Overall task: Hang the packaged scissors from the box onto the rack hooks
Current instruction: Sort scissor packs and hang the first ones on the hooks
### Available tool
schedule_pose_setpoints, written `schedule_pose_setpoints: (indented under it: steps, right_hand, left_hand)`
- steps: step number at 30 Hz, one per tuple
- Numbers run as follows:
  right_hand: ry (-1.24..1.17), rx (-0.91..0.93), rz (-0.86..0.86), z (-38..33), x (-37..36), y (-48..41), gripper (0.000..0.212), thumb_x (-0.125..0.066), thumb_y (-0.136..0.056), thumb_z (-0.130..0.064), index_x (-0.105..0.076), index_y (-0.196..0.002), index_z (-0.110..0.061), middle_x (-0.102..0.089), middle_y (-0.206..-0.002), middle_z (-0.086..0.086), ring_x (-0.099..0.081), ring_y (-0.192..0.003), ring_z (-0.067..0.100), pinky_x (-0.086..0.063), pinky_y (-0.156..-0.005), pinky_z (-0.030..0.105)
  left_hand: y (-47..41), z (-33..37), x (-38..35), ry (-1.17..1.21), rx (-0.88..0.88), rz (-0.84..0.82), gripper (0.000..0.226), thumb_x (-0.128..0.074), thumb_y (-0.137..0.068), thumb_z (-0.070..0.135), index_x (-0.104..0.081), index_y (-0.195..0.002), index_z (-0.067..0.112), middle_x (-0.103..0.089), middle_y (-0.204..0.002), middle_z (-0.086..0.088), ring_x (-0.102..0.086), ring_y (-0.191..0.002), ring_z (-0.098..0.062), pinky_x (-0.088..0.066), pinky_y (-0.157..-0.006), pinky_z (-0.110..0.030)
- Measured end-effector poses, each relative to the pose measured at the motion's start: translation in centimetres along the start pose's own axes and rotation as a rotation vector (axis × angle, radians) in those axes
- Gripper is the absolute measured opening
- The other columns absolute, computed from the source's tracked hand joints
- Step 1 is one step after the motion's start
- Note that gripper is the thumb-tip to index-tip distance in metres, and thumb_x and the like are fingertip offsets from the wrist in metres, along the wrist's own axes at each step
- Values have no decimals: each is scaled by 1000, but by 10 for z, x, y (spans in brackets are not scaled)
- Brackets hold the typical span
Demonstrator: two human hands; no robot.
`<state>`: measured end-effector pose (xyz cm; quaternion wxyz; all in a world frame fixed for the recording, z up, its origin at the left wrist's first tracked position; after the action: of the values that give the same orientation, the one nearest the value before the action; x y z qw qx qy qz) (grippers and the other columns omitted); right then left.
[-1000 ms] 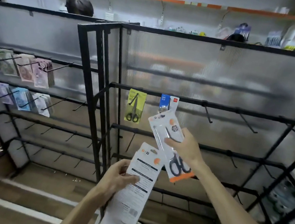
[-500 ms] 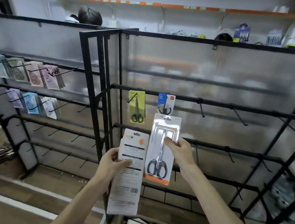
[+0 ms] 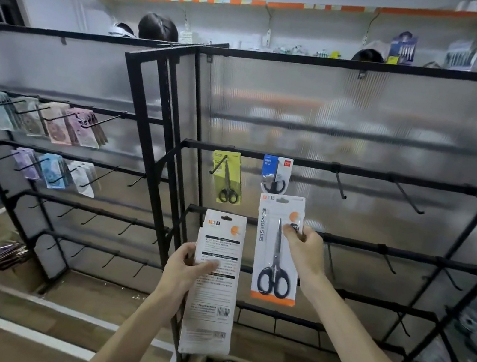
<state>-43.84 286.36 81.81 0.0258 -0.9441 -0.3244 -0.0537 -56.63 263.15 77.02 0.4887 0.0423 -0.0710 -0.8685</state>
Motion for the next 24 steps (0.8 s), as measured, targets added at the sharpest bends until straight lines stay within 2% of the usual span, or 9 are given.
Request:
schedule_pose_setpoints:
  steps: [2, 7, 12, 14, 16, 18, 20, 22, 24]
  right_hand:
    - [-17, -8, 44, 2, 11, -7, 23, -58, -100, -28, -61, -92, -6, -71, -77, 1, -68, -59, 6, -46, -50, 17]
    - [-16, -16, 227, 6, 63, -32, 35, -58, -99, -38, -59, -91, -4, -72, -84, 14, -68, -70, 25, -50, -60, 31]
    - [24, -23, 352, 5, 106, -53, 33, -59, -97, -40, -61, -84, -10, -69, -94, 25, -58, -72, 28, -44, -65, 37]
    - [38, -37, 353, 9, 112, -62, 39, -59, -96, -45, -63, -86, -7, -69, -96, 26, -59, -70, 31, -43, -66, 36]
    - [52, -46, 327, 12, 112, -71, 45, -59, -95, -50, -66, -91, -6, -72, -94, 21, -66, -76, 41, -46, -67, 37]
    - [66, -52, 289, 12, 112, -76, 42, -58, -97, -47, -67, -86, -7, -74, -82, 12, -70, -75, 34, -48, -65, 32]
    - [61, -19, 277, 10, 113, -76, 40, -58, -97, -43, -61, -76, -10, -67, -66, -1, -61, -58, 15, -42, -55, 21]
    - [77, 21, 254, 9, 114, -76, 41, -58, -98, -43, -56, -72, -11, -60, -58, -9, -52, -51, 5, -36, -51, 17]
    - [76, 56, 211, 13, 113, -76, 37, -58, -98, -41, -57, -71, -15, -60, -56, -12, -52, -51, 1, -37, -52, 14]
  left_hand:
    - [-15, 1, -9, 9, 10, -27, 39, -81, -83, 7, -60, -116, 12, -78, -100, -7, -77, -84, -25, -61, -64, -32]
    - [-61, -3, -54, 5, 70, -125, 41, -83, -80, 6, -60, -114, 6, -78, -99, -11, -78, -83, -29, -61, -66, -39]
    - [-95, -7, -109, -39, 99, -235, 49, -87, -77, 10, -62, -119, 7, -77, -107, -12, -77, -89, -29, -61, -85, -52]
    - [-103, -5, -126, -77, 84, -267, 54, -88, -76, 12, -61, -123, 8, -76, -111, -11, -77, -89, -26, -63, -82, -49]
    - [-108, -3, -138, -94, 71, -279, 51, -87, -77, 12, -62, -121, 9, -76, -107, -8, -78, -84, -21, -63, -70, -37]
    - [-114, 1, -148, -111, 72, -269, 45, -86, -78, 10, -63, -117, 10, -76, -104, -6, -77, -79, -17, -59, -60, -28]
    - [-123, 3, -156, -119, 73, -250, 42, -85, -79, 8, -64, -115, 9, -76, -104, -8, -77, -81, -19, -58, -59, -28]
    - [-129, 3, -164, -103, 91, -226, 40, -84, -80, 6, -64, -115, 9, -76, -106, -10, -76, -87, -24, -61, -66, -35]
    - [-133, 3, -169, -94, 108, -200, 42, -84, -79, 6, -64, -116, 9, -75, -108, -11, -75, -93, -28, -63, -79, -46]
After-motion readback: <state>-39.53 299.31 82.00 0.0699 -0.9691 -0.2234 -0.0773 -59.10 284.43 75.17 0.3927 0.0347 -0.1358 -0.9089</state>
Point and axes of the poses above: each hand's wrist, its own y-axis away from the middle knuckle, its own x-axis out of the back of the hand, z = x × y, the point moved 6 cm from there along -y, towards the middle knuckle
